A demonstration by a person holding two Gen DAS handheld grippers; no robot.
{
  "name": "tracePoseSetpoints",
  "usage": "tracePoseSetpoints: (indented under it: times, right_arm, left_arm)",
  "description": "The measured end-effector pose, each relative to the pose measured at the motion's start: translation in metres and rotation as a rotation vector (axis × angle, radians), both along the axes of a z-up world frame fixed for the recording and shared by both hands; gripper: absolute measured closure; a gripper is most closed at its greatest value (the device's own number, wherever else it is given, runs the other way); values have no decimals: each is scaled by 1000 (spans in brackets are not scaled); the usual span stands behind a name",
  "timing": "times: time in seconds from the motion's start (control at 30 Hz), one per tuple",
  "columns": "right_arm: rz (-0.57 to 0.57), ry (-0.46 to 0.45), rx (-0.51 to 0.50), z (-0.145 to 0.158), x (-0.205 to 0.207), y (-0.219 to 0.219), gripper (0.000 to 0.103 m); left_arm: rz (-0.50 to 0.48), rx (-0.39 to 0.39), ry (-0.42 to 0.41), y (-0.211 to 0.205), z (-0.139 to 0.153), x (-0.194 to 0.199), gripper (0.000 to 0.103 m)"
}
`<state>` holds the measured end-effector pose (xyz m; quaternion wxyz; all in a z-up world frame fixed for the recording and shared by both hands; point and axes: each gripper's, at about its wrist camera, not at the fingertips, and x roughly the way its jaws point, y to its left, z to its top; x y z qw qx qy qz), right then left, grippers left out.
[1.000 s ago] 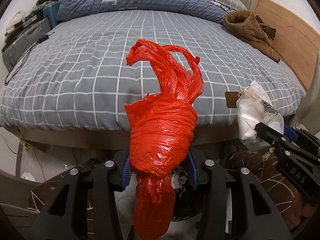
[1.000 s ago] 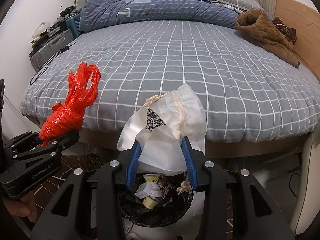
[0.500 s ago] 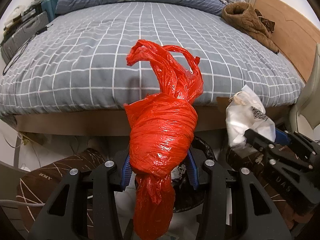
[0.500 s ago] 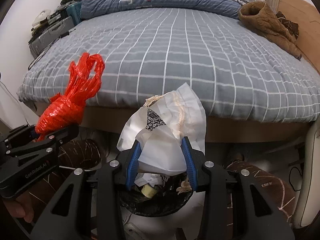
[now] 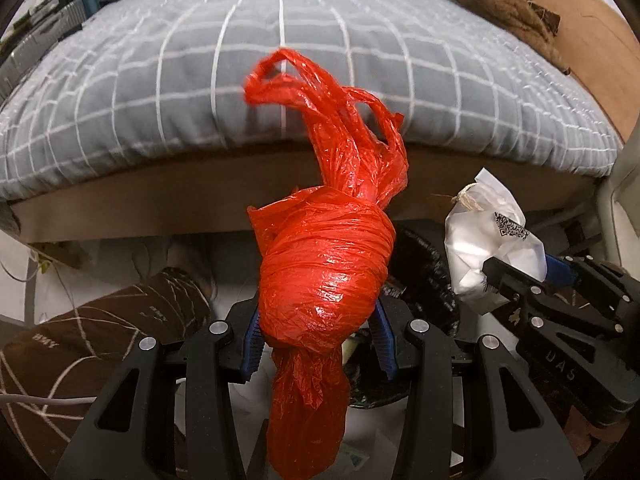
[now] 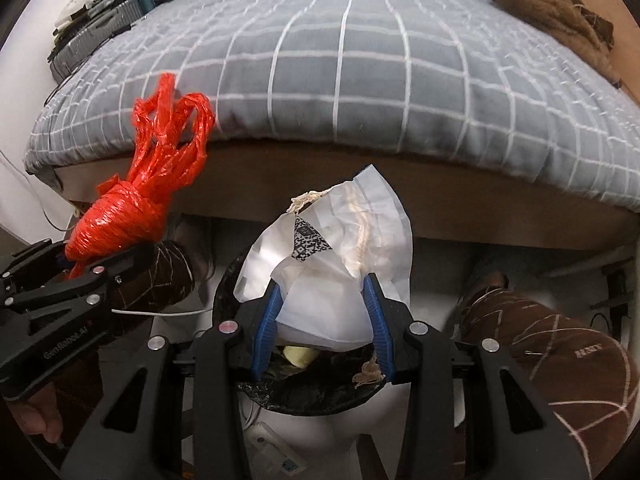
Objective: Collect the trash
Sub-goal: 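Open the right tool over the bin dropping the clear pouch, then open the left tool over the bin dropping the red plastic bag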
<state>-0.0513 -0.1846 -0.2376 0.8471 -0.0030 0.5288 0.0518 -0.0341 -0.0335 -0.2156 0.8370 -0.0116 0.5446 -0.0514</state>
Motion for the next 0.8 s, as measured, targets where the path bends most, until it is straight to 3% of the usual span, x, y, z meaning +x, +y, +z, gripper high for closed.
tracePoseSetpoints:
  times: [0.2,0.43,0.6,0.8]
  right_arm:
    - [24,42,7,-17,16,11,62]
    - [31,33,-9,-19,25,13,42]
    - [-35,3,-26,-14,20,-14,25]
    - [-103,-8,-30,-10,7,-52,18]
  left_arm:
    - [20,9,38,9,-17,10,59]
    - [37,6,58,6,-24,15,59]
    - [19,-16,59,-2,-24,20,59]
    - [-1,-22,60,-30,-27,20,59]
